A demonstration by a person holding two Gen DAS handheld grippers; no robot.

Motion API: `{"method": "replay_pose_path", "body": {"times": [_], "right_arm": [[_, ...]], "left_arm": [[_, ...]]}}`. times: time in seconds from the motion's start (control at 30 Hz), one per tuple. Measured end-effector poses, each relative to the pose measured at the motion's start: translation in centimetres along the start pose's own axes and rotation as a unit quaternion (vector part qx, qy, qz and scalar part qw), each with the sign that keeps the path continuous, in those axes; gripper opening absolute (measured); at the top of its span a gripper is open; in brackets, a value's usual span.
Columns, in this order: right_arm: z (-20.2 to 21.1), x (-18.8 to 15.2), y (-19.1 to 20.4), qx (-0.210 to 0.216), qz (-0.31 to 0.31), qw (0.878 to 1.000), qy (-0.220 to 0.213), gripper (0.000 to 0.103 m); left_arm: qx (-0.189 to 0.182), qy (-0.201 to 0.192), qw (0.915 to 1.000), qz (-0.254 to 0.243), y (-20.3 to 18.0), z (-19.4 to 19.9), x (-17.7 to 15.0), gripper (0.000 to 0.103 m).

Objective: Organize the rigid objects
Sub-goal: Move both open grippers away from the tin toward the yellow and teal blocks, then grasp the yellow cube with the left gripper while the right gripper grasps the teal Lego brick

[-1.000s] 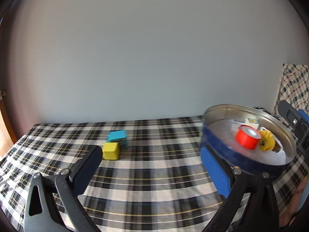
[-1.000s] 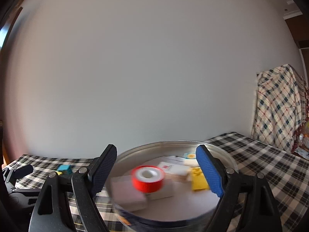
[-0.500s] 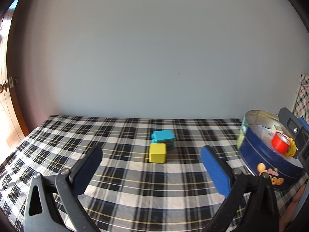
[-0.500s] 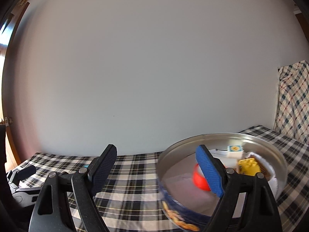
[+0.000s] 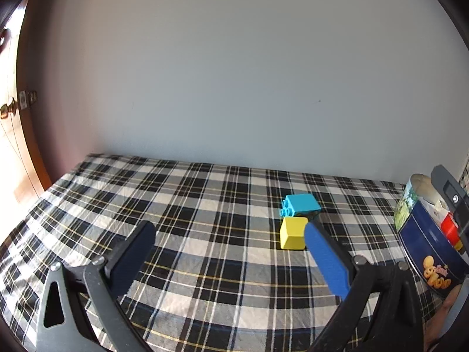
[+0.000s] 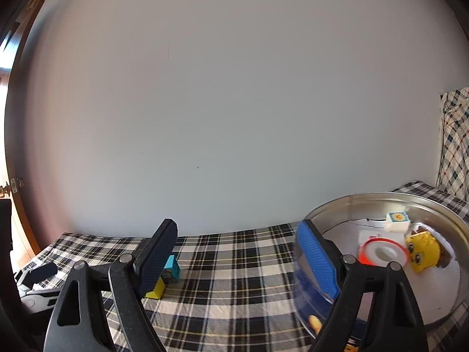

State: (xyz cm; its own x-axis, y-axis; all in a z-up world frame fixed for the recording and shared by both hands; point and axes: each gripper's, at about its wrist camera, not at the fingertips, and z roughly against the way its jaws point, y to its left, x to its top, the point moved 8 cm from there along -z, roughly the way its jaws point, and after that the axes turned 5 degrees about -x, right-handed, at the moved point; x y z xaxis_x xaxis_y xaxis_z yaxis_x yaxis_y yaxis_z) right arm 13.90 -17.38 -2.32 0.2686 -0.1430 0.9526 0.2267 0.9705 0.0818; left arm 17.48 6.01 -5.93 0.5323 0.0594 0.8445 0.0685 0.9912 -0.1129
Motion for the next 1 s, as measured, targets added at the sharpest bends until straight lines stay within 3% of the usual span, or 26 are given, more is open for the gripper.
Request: {"method": "replay_pose_path", "body": {"times": [0.3, 0.43, 0.53, 0.7, 1.0], "right_arm": [[-2.5, 0.1, 1.5, -0.023, 0.006, 1.0, 0.004, 0.086], [-2.6, 0.1, 1.2, -0.016, -0.01, 1.0, 0.003, 0.086], [-3.2, 0.1, 1.1, -0.01, -0.013, 1.0, 0.012, 0.086], [-4.2, 0.0, 1.3, -0.01, -0.011, 1.0, 0.017, 0.086], [-5.8, -0.2, 2.3, -0.006, -0.004, 0.999, 0.032, 0.086]], "left_arm": [[-0.03, 0.049, 0.9979, -0.028, -3.1, -2.7, -0.3, 0.101], [-0.039, 0.092, 0.9944, -0.035, -4.6, -5.2, -0.7, 0.08], [-0.027, 0.118, 0.9922, -0.029, -4.7, -6.4, -1.1, 0.08], [-0.025, 0.125, 0.9918, -0.009, -4.5, -7.2, -1.0, 0.081], [-0.061, 0.148, 0.9869, -0.017, -6.0, -8.5, -1.1, 0.081]]}}
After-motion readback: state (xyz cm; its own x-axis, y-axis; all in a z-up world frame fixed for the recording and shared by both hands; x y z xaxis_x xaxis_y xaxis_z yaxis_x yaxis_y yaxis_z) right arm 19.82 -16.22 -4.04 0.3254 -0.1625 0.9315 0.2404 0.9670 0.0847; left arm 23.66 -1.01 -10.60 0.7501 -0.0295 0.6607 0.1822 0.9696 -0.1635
